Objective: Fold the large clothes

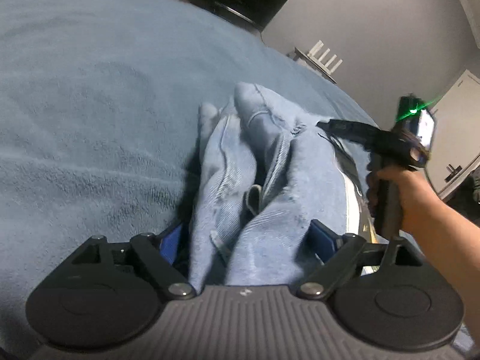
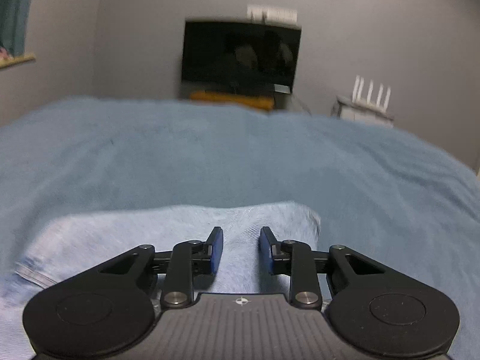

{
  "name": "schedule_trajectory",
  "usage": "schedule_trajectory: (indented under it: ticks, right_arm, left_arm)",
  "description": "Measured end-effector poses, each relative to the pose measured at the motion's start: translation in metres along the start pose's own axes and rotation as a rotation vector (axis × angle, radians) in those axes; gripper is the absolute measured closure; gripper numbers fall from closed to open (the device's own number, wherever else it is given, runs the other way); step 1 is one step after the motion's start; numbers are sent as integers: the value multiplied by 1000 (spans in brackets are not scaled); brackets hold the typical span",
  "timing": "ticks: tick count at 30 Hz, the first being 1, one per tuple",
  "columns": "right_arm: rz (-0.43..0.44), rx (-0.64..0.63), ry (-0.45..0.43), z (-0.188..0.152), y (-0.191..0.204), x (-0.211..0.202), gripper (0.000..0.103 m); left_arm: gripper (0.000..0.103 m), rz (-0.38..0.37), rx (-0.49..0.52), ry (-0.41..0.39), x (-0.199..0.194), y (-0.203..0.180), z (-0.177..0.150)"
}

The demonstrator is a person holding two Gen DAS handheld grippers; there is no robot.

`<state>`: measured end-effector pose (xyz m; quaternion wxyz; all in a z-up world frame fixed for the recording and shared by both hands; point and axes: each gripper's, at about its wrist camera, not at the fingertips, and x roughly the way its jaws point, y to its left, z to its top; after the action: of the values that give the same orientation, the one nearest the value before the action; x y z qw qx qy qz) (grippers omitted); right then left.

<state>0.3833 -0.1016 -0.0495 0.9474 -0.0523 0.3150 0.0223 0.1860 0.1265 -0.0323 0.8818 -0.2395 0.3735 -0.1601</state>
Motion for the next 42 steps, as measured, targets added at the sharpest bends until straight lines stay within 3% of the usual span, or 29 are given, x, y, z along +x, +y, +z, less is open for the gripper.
schedule_trajectory:
  ticks: [4,7,11,17,25,31,34,37,40,42]
  right_arm:
    - [7,61,112,-6,-10,28,80]
    - [41,98,73,-6,-15,23,79]
    - [102,198,-68,-20,-26,-28,55]
    - [161,201,-151,-73,-39,-123,53]
    - [238,68,-99,-147,-10,-217,49]
    - [216,43,-16,-168,5,-218,52]
    - [204,81,13,-167,1,-207,44]
    - [248,204,29,-163,-14,-201,39]
    - [291,337,19,-171,-33,-207,37]
    - [298,395,34,-176,-41,-206,33]
  left_arm:
    - [12,20,51,-5,7,-6,3]
    - [11,27,43,-1,7,-4,5]
    - [11,49,62,-9,8,-7,3]
    - [11,67,73,-15,1,-13,0]
    - [11,77,71,-11,-3,-17,-3]
    - [11,81,80,6,4,-18,-3]
    - [11,72,67,15,8,-15,0]
    - [11,44,51,-2,3,-12,3]
    - [11,-30,-33,-5,-3,0,5]
    - [11,-76,-108,37,1,14,5]
